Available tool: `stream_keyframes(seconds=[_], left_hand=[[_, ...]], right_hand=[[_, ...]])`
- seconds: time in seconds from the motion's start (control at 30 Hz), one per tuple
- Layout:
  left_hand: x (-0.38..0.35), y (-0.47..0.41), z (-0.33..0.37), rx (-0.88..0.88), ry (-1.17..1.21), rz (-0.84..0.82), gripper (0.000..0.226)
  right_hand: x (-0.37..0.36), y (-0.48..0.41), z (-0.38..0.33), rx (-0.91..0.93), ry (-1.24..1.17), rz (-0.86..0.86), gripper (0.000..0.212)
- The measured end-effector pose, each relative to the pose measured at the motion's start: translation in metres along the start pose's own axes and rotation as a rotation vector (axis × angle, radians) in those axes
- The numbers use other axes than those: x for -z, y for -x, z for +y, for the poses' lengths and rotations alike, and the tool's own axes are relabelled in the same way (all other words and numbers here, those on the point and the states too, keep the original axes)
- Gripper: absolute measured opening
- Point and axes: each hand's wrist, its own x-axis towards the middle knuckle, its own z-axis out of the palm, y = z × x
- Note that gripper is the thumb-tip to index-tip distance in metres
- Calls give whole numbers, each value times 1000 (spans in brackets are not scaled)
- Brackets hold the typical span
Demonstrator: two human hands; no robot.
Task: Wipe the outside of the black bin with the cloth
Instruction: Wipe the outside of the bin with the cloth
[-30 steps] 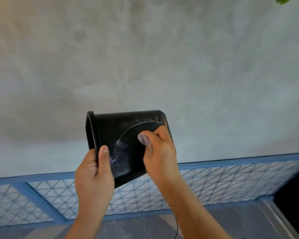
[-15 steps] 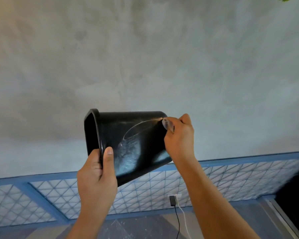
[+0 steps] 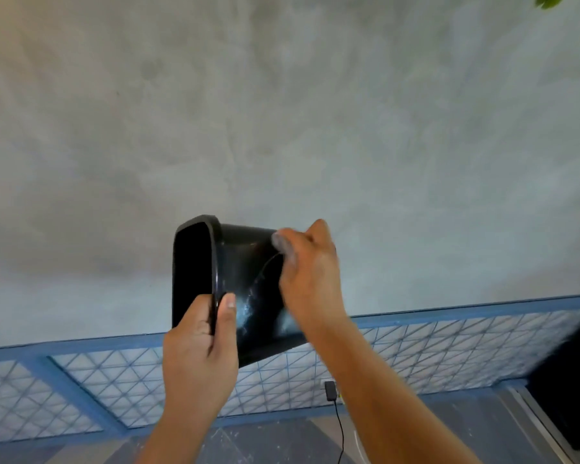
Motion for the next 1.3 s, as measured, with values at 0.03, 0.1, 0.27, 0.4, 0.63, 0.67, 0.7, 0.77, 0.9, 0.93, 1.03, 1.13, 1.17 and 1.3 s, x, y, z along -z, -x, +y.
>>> stream_keyframes(seconds=[0.03,0.1,0.27,0.4,0.63,0.67,0.7,0.77,0.9,0.93,1.03,1.13,1.17,1.3], left_hand=[[-1,0,0,35,14,23,38],[-2,-2,-2,96,60,54,42],[2,-2,-3,67,60,11,48],[-5,-5,0,83,85,-16,43],[2,-15,-8,97,112,-11,43],[2,-15,-8,91,102,-28,43],[1,-14,-8,84,94,-42,43],[-2,-14,-8,78,87,-54,44],[-8,-18,-11,155,136,14,43],[-8,-20,-14,188,156,47,41],[0,-27,-21,207,195,94,42],[5,-28,-25,195,168,64,46],[4,-27,-23,191,160,49,47],[-5,-30,-16,207,192,75,46]], right_hand=[[-1,11,-15,61,-22,-38,17],[2,31,-27,123,-68,-99,18],[20,3,31,-252,-51,22,18],[2,3,-2,-96,-42,-14,16],[8,4,17,-115,-15,-109,20],[7,-8,32,-163,-1,-61,22],[5,-20,39,-164,-5,-22,24],[-4,-32,26,-71,53,14,29],[-17,2,-40,214,5,-69,31],[-17,18,-48,244,-51,-158,31],[-6,55,-25,259,-91,-296,36],[-2,34,19,42,-59,-155,38],[-3,21,25,-42,-52,-91,36],[-23,1,-12,1,-91,-45,24]])
